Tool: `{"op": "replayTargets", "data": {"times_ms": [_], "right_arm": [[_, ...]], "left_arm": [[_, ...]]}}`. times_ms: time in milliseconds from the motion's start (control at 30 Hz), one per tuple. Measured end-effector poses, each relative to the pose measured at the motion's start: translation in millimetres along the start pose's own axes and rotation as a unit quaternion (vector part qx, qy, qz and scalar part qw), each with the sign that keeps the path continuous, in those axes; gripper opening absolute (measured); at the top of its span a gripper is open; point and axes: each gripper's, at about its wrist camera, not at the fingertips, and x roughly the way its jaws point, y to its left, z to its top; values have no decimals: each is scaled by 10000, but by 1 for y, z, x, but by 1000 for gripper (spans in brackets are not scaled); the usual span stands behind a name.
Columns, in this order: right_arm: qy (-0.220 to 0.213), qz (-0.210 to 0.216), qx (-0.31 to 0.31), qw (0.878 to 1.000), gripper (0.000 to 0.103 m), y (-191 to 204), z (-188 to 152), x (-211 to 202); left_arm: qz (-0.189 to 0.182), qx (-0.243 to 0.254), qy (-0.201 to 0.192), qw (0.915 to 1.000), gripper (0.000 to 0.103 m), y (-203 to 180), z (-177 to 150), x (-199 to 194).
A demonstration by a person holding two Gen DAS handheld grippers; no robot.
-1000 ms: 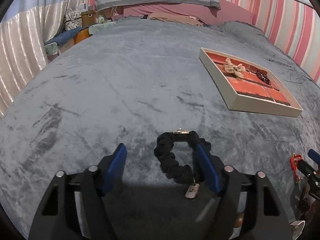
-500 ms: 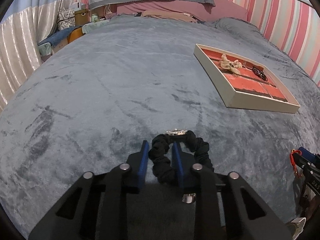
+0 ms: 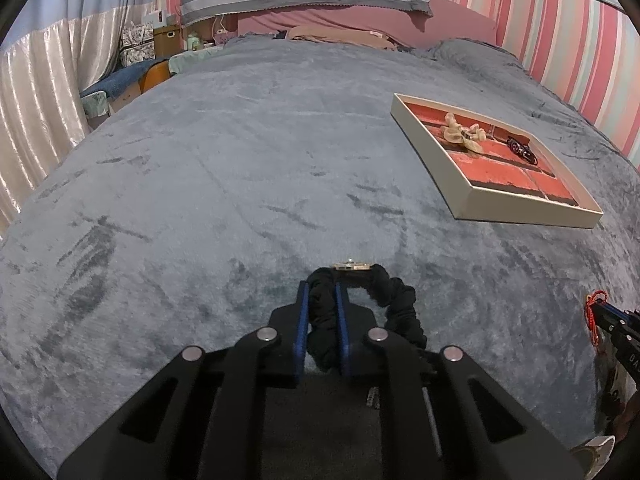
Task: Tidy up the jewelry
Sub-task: 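Grasp the black scrunchie with the left tool while the right tool grasps the red tassel charm, then lower both held items into the tray and open both tools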
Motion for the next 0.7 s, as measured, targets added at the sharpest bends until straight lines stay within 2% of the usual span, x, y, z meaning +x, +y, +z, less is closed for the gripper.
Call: {"op": "replayTargets", "data": {"times_ms": [300, 700], "right_arm": [[-83, 40, 101, 9999, 9, -7, 4, -6], [-408, 163, 242, 9987, 9, -29, 28, -24]], "left_arm": [[44, 0, -70, 10000, 13, 0, 0, -6], [4, 41, -307, 9995, 13, -11, 9, -27]]}}
